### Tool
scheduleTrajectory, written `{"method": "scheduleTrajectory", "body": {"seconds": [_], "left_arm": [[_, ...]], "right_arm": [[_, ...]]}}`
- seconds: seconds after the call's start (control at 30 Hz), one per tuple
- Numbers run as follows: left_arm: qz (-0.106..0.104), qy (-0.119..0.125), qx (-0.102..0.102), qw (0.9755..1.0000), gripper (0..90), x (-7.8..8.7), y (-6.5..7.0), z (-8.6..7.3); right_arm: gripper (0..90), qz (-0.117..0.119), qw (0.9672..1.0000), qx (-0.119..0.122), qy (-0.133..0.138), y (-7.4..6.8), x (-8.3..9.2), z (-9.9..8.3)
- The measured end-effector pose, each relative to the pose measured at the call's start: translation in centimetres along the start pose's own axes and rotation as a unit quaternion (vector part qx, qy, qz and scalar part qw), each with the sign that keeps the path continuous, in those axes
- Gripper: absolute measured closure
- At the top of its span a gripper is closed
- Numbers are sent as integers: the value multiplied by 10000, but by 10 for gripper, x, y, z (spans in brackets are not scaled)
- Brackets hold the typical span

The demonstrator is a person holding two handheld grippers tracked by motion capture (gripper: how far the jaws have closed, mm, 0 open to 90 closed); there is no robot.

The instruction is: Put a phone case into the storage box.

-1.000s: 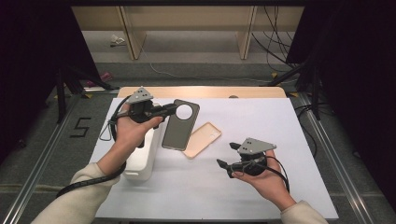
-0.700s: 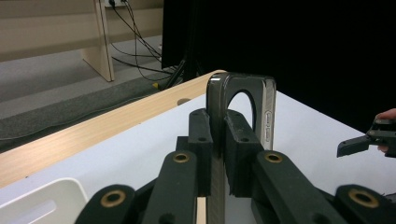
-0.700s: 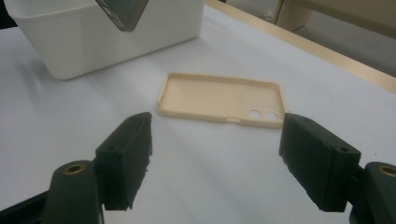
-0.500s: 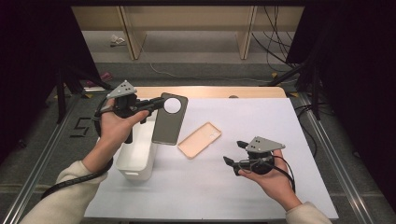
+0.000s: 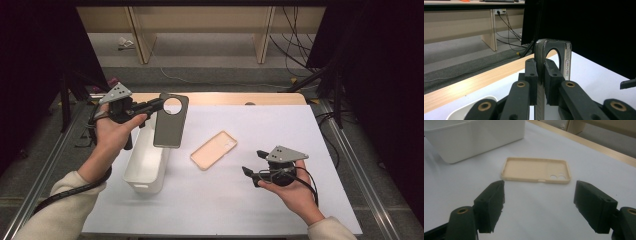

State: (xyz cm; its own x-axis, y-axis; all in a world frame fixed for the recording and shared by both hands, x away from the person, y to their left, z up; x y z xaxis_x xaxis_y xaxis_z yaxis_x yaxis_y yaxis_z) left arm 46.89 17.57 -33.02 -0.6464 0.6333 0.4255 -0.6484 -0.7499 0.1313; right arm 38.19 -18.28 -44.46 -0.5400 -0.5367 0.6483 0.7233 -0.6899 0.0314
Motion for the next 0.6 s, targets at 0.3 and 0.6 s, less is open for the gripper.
{"method": "scheduleTrajectory", "body": {"seconds": [0.3, 0.6], "left_arm": [[89, 34, -63, 9999, 821, 8, -12, 2], [193, 70, -86, 9998, 821, 14, -25, 1]], "right_arm": [[245, -17, 10000, -26, -11, 2, 0, -1], [232, 10, 9999, -103, 62, 3, 1, -1]]}}
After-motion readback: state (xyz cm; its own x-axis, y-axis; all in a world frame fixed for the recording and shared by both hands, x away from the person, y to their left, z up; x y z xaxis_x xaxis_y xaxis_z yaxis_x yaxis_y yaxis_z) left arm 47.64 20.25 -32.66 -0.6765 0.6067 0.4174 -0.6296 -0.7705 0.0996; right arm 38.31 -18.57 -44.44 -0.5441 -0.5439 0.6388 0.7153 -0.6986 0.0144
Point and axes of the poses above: each handheld gripper's, and its own axes: x roughly backward along the jaws, z roughly out of its top, y roughly to its right, the point moved 5 cm from there along -x, roughly forward along the jaws, and after that the axes turned 10 degrees about -y, right-handed, at the moved point
